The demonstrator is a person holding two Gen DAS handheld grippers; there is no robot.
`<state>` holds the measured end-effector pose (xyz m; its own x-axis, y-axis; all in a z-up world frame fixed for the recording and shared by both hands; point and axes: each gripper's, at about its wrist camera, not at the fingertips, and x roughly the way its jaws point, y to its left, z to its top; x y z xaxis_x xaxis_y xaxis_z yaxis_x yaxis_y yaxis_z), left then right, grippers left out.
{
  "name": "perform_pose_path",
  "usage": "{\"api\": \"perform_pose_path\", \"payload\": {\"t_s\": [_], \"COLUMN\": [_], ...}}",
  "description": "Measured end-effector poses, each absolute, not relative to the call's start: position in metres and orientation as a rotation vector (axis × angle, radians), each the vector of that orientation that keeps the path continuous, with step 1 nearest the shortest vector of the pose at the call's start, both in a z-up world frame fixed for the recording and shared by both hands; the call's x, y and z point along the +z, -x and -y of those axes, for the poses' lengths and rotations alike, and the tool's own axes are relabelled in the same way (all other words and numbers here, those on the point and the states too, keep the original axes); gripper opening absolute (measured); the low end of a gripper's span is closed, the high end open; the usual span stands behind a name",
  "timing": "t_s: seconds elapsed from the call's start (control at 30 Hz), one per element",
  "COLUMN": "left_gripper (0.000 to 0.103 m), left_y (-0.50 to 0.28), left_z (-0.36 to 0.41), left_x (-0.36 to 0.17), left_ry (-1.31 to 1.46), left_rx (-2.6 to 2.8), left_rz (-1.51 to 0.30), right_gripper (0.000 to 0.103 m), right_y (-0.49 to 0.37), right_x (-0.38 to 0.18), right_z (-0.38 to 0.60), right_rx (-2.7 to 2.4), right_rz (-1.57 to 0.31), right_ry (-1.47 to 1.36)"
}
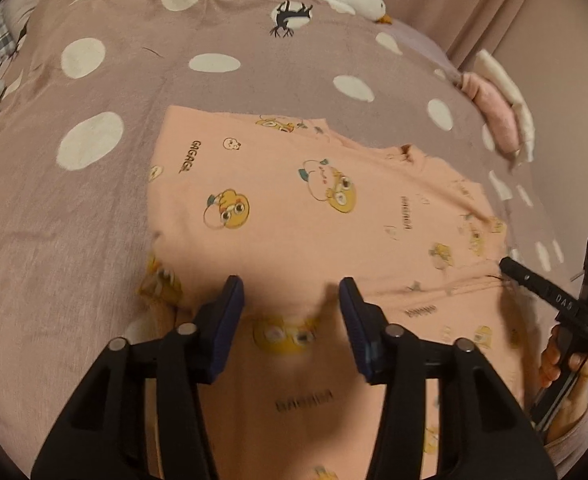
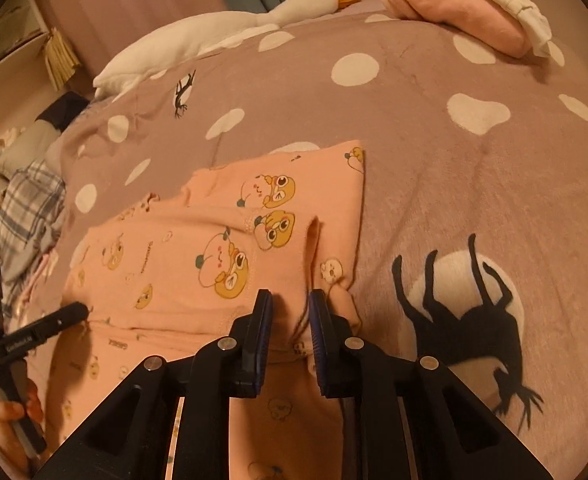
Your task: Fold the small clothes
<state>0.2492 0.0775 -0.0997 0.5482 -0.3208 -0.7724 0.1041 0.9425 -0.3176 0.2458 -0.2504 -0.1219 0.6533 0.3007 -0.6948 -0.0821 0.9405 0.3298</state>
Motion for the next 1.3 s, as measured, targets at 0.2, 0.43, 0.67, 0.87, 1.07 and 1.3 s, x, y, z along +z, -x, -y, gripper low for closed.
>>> {"api": "perform_pose_path", "payload": {"t_s": [0.2, 0.43, 0.67, 0.87, 1.07, 1.3], "left_gripper": [0.076, 0.08, 0.082, 0.082, 0.082, 0.082], "left_y": [-0.191, -0.116, -0.072, -0.054, -0.039, -0.038], "left_z": [-0.104, -0.147, -0.156, -0.157, -0.15, -0.145], "left_x": [-0.092, -0.101, -0.109, -0.115, -0.116, -0.12], "left_ry": [0.348, 0.508, 0.612, 0.696, 0.682, 0.698], "left_rx": [-0.271, -0.249, -0.286, -0.317, -0.343, -0.401], "left_rz": [-0.928, -0.928, -0.949, -0.942, -0.948, -0.961], "right_gripper": [0.031, 0.043, 0.046, 0.046, 0.046, 0.046], "right_y": [-0.192, -0.136, -0.096, -0.082, -0.072, -0.06], "right_x": [-0.105, -0.115, -0.129, -0.14, -0.148, -0.154], "right_z": [0.256, 0.281, 0.305, 0.306, 0.31, 0.305], "right_rx": [0.271, 0.291, 0.285, 0.3, 0.327, 0.379], "right_rz": [-0.78, -0.786, -0.811, -0.85, -0.872, -0.9], "right_ry": [-0.28, -0.383, -0.512, -0.537, -0.604, -0.618]}}
